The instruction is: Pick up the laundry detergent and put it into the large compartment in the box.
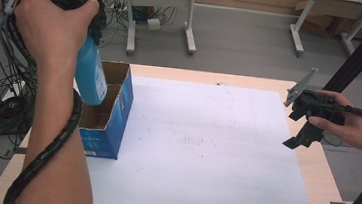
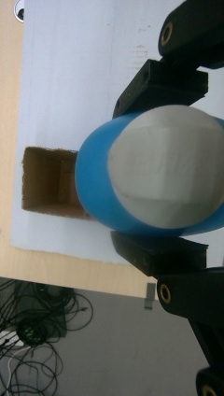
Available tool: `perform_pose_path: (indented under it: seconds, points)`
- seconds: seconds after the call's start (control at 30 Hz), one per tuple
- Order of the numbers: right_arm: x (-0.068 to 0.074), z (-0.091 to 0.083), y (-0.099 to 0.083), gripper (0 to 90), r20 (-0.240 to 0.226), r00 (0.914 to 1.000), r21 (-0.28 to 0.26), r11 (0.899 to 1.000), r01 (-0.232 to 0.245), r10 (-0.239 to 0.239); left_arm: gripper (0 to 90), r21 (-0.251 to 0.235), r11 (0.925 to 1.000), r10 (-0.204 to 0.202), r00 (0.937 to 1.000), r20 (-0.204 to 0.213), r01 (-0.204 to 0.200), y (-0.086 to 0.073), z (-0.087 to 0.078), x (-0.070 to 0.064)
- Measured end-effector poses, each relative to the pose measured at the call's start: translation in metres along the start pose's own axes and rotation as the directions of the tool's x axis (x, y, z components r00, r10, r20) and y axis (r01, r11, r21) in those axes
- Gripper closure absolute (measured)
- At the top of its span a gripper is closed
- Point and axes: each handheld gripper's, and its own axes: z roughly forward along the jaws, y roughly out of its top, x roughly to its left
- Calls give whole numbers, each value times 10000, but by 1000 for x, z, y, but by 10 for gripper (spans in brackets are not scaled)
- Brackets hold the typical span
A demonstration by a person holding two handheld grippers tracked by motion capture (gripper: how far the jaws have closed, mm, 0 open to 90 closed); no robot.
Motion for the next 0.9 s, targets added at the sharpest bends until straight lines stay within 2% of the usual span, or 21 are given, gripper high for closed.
perform_pose_path:
  seconds: [0.1, 0.13, 0.17, 0.23, 0.57, 0.67, 0.7, 0.83, 0.9]
  points:
    - [1, -2, -4, 39, 72, 9999, -60, 9999, -83, 83, 381, 97, 9999, -72, 9999, 145, 70, -2, 9, 7]
    - [1, -2, -6, 40, 97, 9998, -84, 9998, -158, 158, 381, 200, 9997, -114, 9998, 165, 111, -2, 17, 10]
    - [1, -2, -6, 40, 97, 9998, -84, 9998, -158, 158, 381, 200, 9997, -114, 9998, 165, 111, -2, 17, 10]
    - [0, -3, -8, 39, 143, 9996, -70, 9997, -234, 235, 381, 270, 9996, -121, 9999, 96, 118, -4, 28, 12]
    - [1, 1, -4, 40, 72, 9996, 97, 9996, -269, 268, 381, 447, 9990, 67, 10000, 44, -69, -12, 61, 15]
    - [1, 3, -3, 40, 41, 9996, 124, 9995, -279, 278, 381, 721, 9973, 159, 9998, 118, -167, -12, 78, 16]
    - [1, 3, -3, 40, 41, 9996, 124, 9995, -279, 278, 381, 721, 9973, 159, 9998, 118, -167, -12, 78, 16]
    - [1, 4, -2, 40, 38, 9995, 143, 9994, -315, 314, 381, 965, 9952, 125, 9997, 210, -145, -13, 98, 18]
    - [1, 4, -2, 40, 48, 9995, 123, 9994, -313, 312, 382, 981, 9951, 122, 9997, 212, -143, -14, 100, 19]
